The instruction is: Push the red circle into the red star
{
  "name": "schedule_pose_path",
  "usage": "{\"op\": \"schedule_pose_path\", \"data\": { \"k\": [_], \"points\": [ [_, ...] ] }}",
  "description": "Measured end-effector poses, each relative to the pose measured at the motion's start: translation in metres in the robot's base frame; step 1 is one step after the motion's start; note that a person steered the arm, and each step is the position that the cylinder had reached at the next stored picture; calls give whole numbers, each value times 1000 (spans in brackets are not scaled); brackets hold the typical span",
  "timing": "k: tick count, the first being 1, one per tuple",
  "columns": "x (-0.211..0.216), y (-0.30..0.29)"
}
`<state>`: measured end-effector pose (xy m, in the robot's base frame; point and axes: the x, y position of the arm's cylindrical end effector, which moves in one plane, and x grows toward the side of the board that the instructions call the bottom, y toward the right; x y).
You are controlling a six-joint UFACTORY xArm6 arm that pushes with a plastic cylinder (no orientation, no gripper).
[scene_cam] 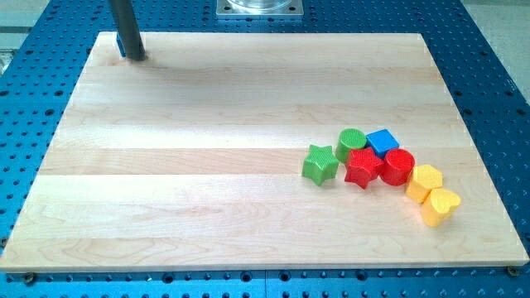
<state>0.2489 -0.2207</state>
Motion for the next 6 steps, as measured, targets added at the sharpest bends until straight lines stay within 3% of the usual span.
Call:
{"op": "schedule_pose_path", "data": {
  "k": [1,3,4,5,6],
  "points": [
    [66,49],
    [165,295],
    [176,437],
    [194,498],
    [234,465]
  ]
}}
